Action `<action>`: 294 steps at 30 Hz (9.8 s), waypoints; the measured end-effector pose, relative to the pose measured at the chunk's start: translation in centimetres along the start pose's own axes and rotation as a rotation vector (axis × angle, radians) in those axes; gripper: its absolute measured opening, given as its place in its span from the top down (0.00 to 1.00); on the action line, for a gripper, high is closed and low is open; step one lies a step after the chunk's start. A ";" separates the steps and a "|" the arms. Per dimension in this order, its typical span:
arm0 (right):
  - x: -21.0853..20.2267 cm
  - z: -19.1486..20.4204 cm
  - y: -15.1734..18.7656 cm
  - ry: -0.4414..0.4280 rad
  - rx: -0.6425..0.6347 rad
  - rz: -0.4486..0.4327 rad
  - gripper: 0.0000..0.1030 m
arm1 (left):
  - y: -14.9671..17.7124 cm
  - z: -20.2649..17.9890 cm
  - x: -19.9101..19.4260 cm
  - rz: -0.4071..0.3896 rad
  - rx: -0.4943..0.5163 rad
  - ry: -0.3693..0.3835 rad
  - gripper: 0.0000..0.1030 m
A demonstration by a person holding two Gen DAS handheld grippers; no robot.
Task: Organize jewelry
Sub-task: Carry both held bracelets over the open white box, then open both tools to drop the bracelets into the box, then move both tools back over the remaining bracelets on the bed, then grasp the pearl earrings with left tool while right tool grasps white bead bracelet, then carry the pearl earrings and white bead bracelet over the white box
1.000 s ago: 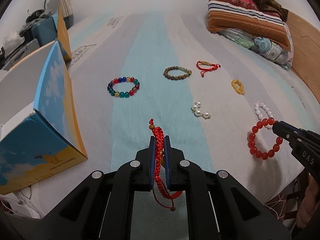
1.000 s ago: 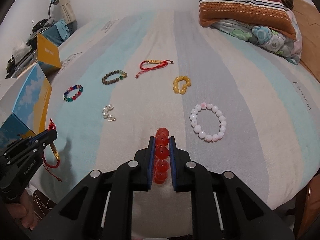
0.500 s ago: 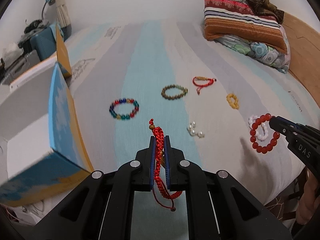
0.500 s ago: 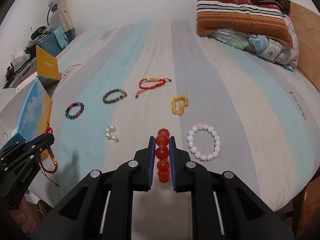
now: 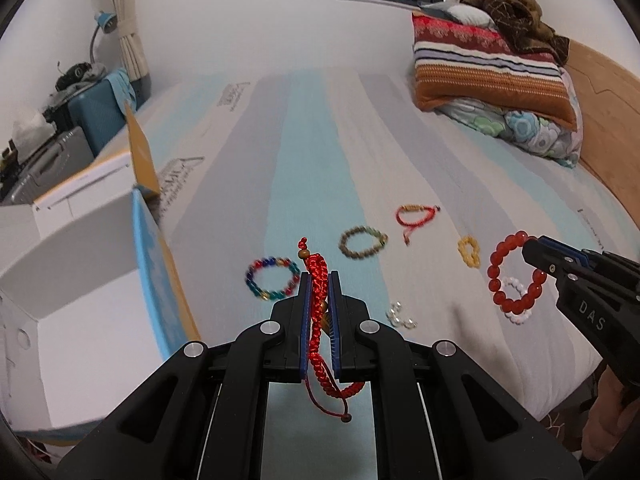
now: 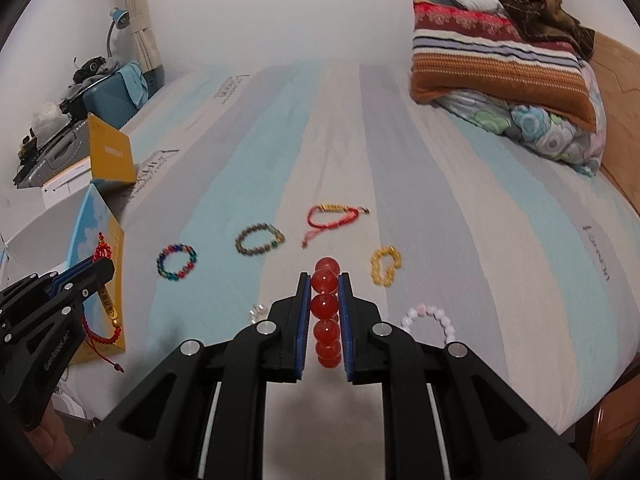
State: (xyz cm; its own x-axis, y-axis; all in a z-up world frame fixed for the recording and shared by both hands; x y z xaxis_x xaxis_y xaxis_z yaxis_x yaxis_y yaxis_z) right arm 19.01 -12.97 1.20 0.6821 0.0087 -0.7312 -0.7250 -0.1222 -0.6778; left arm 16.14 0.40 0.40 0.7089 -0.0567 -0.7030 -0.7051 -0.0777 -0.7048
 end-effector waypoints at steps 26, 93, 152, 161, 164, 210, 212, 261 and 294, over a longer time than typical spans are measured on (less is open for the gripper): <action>-1.9 14.2 -10.2 -0.139 -0.152 -0.060 0.88 | -5.3 13.3 -5.2 -0.097 -0.134 -0.177 0.93; 0.5 31.7 -5.8 -0.263 -0.371 -0.025 0.23 | 1.7 29.9 -7.7 0.006 -0.334 -0.432 0.13; 5.8 -9.4 4.2 0.106 0.041 0.055 0.07 | 4.0 -3.9 9.4 0.086 -0.028 0.022 0.06; 9.4 -11.5 7.6 0.111 0.070 0.128 0.07 | 5.6 -4.8 13.2 0.120 0.001 -0.001 0.07; 10.5 -11.8 8.4 0.124 0.069 0.149 0.07 | 6.2 -4.9 14.5 0.143 -0.001 -0.004 0.07; 11.0 -11.6 9.6 0.081 0.097 0.170 0.90 | 6.7 -4.8 13.7 0.199 0.013 0.033 0.80; 10.5 -11.4 9.2 0.081 0.096 0.157 0.90 | 6.5 -4.7 13.4 0.196 0.012 0.034 0.80; 2.2 0.4 -3.3 -0.013 -0.029 -0.037 0.90 | -2.0 2.9 1.7 0.015 -0.031 -0.012 0.80; -4.1 26.5 -10.3 -0.249 -0.296 -0.185 0.90 | 0.3 25.8 -4.9 -0.007 -0.306 -0.261 0.80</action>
State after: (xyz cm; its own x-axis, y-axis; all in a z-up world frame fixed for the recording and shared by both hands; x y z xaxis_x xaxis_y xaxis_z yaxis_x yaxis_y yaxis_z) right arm 21.16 14.60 9.19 0.7280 0.2920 -0.6203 -0.5095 -0.3750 -0.7745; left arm 12.11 26.37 1.18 0.6581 0.1968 -0.7267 -0.6354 -0.3725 -0.6764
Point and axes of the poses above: each gripper's, at about its wrist camera, not at the fingertips, and x roughly the way its jaws point, z to its left, y to its underside, the point moved 6 cm from there along x, roughly the way its jaws point, and after that the axes turned 9 degrees about -x, right-handed, at the moved point
